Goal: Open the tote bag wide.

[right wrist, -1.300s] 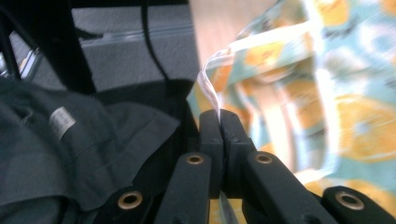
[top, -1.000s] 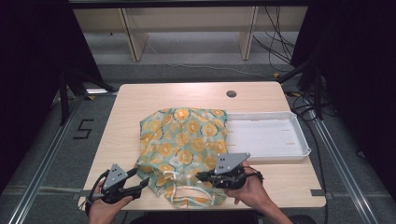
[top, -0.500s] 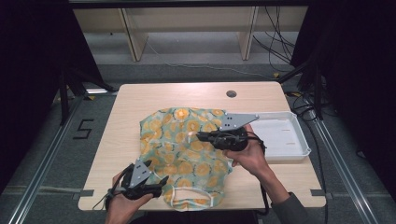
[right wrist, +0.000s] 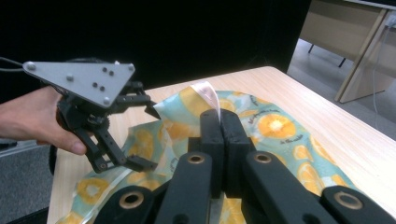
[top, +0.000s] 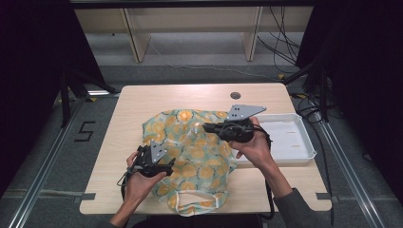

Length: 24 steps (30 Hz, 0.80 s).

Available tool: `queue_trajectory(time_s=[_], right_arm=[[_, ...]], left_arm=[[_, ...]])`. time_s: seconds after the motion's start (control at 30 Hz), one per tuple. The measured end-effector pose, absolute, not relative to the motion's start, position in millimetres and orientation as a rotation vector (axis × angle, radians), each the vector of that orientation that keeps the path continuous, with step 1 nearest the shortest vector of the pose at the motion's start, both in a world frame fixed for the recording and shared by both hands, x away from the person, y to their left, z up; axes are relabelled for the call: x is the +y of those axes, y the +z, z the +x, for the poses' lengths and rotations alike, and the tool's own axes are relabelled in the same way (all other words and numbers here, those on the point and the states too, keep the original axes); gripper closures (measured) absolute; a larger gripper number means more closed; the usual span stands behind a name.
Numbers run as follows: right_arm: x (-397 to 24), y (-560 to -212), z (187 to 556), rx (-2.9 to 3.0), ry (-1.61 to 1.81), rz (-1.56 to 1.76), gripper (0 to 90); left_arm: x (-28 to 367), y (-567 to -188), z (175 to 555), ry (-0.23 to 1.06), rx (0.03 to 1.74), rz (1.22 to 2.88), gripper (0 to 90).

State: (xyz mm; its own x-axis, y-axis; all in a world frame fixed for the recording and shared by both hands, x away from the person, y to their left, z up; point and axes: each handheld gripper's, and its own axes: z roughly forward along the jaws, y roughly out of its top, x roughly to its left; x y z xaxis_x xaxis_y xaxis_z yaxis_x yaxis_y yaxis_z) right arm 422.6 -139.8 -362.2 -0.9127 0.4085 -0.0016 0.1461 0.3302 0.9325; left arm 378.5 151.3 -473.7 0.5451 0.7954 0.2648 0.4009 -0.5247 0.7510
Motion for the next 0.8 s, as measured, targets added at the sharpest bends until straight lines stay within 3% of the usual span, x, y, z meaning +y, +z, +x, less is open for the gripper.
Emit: queue_trajectory(time_s=[0.17,0.3,0.33,0.43,0.53,0.57,0.8], right_arm=[[-142,-360,427,2.339,1.633,0.507,90.0],[-144,-360,430,2.334,1.621,0.521,90.0],[-144,-360,430,2.334,1.621,0.521,90.0],[-148,-362,438,2.319,1.568,0.519,90.0],[-149,-366,444,2.326,1.549,0.552,90.0],[-151,-370,451,2.315,1.475,0.572,90.0],[-148,-399,478,2.305,1.233,0.680,90.0]], left_arm=[[151,-477,391,0.770,0.947,2.171,22.0],[152,-477,397,0.786,0.850,2.183,63.2],[153,-476,398,0.800,0.834,2.180,63.2],[158,-468,399,0.778,0.820,2.179,88.4],[163,-460,400,0.758,0.796,2.160,89.4],[166,-453,401,0.706,0.820,2.080,89.5],[175,-416,413,0.612,0.810,1.924,89.5]])
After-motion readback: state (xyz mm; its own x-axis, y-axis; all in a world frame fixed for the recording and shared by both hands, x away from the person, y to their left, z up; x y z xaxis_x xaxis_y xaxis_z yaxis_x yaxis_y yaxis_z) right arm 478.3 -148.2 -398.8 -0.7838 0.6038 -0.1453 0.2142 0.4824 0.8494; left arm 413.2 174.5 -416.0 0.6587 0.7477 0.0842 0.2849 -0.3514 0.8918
